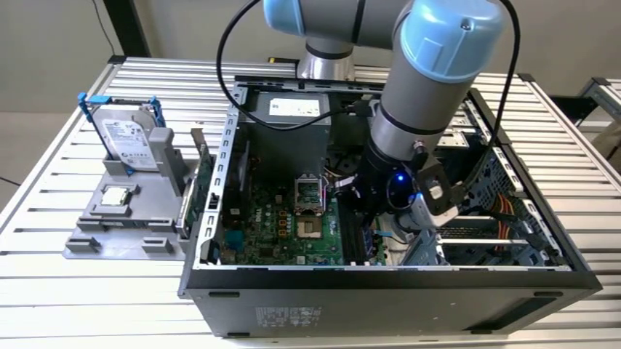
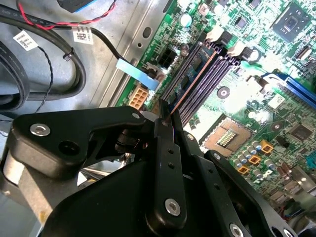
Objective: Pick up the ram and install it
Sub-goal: 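Insert the ram into the slot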
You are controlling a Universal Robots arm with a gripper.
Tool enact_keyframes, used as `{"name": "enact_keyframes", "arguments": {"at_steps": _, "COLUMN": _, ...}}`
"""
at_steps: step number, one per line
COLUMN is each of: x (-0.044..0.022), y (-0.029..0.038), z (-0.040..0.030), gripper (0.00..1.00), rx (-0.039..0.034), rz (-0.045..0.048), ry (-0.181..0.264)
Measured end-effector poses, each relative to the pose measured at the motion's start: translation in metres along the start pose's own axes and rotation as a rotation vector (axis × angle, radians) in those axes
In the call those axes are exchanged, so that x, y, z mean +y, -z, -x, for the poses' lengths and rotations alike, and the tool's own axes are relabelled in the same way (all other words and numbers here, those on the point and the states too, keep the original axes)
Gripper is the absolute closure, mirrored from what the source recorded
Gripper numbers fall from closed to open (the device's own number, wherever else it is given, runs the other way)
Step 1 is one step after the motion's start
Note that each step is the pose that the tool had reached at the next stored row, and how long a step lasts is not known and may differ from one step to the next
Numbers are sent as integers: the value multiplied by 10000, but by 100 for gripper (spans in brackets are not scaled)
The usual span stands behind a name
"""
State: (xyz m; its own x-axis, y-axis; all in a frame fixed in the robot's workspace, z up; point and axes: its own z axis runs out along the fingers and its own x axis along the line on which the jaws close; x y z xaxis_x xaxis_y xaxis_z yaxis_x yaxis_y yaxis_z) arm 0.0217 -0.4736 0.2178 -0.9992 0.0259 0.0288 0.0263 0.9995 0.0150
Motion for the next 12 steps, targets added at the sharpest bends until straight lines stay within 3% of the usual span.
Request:
{"name": "enact_keyframes", "arguments": {"at_steps": 6, "x": -1, "y": -3, "z": -14, "gripper": 100, "rx": -47, "rz": 4, "ry": -178}}
{"name": "enact_keyframes", "arguments": {"at_steps": 12, "x": -1, "y": -49, "z": -13, "gripper": 100, "rx": -53, "rz": 34, "ry": -259}}
